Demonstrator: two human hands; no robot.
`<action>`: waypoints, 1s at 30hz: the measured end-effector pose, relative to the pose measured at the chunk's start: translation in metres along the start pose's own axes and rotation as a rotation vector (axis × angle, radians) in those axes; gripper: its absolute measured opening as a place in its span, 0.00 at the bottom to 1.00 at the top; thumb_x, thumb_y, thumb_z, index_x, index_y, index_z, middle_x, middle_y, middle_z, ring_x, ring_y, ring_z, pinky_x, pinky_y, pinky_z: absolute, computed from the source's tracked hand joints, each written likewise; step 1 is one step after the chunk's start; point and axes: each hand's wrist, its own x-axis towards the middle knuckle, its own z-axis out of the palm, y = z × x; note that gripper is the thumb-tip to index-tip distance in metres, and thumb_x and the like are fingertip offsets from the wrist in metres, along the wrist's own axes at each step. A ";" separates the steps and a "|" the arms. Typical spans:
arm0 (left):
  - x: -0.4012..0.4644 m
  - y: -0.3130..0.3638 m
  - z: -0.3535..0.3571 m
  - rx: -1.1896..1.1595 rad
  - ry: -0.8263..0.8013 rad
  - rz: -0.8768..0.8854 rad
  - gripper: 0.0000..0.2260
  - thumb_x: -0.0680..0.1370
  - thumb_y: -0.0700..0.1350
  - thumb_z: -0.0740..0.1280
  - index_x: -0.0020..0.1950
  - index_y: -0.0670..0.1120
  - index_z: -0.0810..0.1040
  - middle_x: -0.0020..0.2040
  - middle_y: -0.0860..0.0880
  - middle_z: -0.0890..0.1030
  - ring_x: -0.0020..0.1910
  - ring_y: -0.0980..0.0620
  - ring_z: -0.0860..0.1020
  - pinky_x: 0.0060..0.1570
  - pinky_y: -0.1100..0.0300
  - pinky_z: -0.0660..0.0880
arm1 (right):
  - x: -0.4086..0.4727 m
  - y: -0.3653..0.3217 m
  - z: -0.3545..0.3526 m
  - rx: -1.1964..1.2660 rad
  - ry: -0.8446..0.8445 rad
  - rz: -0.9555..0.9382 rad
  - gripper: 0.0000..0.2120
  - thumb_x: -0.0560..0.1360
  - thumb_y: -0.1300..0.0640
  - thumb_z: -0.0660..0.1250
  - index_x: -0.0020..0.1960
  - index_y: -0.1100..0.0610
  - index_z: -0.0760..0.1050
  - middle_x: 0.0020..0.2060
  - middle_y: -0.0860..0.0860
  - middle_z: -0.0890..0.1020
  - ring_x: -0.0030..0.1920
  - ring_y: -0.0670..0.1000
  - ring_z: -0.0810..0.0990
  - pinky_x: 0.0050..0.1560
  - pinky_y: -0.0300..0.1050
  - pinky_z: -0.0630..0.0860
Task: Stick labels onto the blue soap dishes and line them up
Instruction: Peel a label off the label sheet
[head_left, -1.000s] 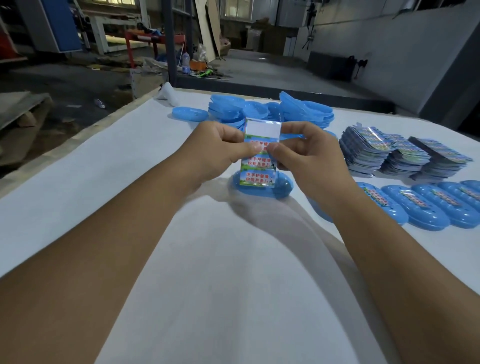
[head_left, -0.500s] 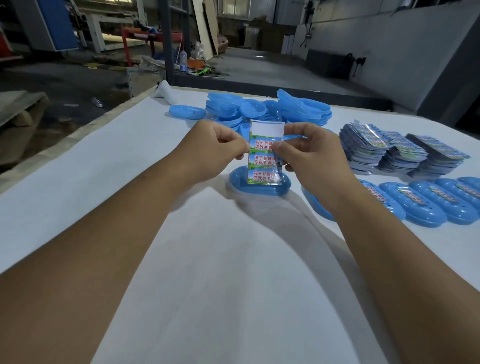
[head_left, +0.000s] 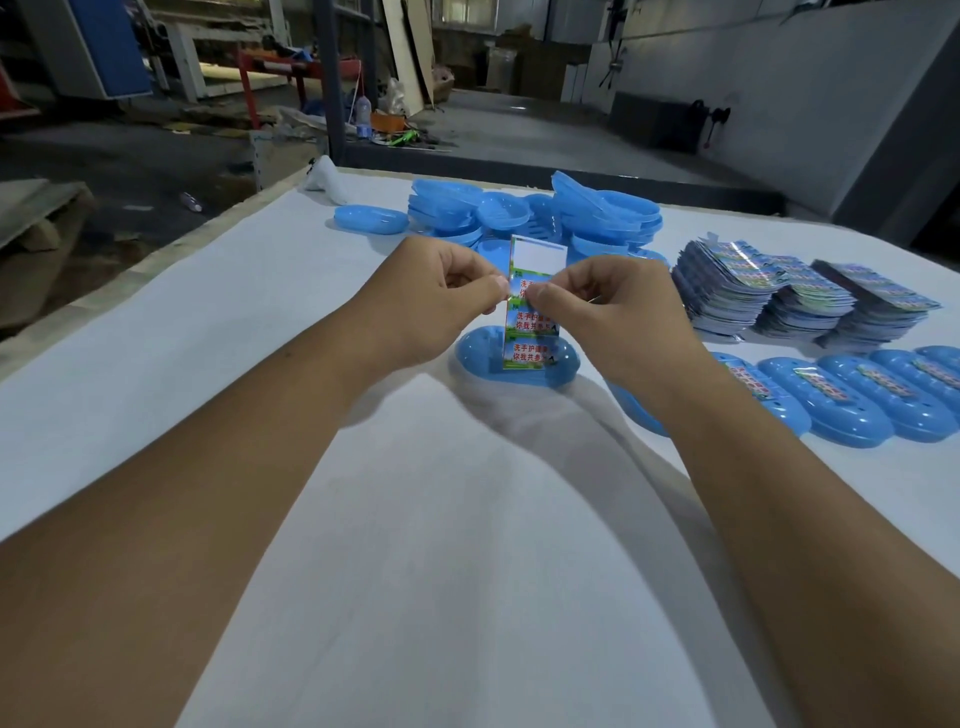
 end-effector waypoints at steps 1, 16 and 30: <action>0.000 -0.001 0.001 0.002 -0.003 0.012 0.08 0.79 0.49 0.70 0.39 0.55 0.82 0.35 0.61 0.83 0.36 0.65 0.79 0.40 0.69 0.74 | -0.001 -0.001 0.001 -0.002 -0.022 -0.008 0.09 0.73 0.50 0.77 0.37 0.53 0.83 0.29 0.45 0.83 0.30 0.40 0.75 0.34 0.37 0.72; 0.001 -0.001 0.004 0.066 0.092 -0.030 0.11 0.77 0.47 0.70 0.35 0.52 0.81 0.30 0.58 0.81 0.30 0.65 0.75 0.32 0.72 0.70 | -0.004 -0.010 -0.001 0.013 -0.040 0.048 0.11 0.76 0.51 0.74 0.35 0.49 0.84 0.32 0.48 0.85 0.29 0.40 0.75 0.30 0.35 0.72; 0.006 -0.012 -0.013 0.547 0.181 -0.279 0.12 0.76 0.51 0.64 0.40 0.45 0.80 0.39 0.46 0.82 0.38 0.49 0.78 0.34 0.55 0.71 | 0.002 -0.005 -0.013 0.090 -0.008 0.231 0.09 0.72 0.52 0.74 0.35 0.53 0.84 0.29 0.45 0.82 0.29 0.42 0.75 0.30 0.37 0.73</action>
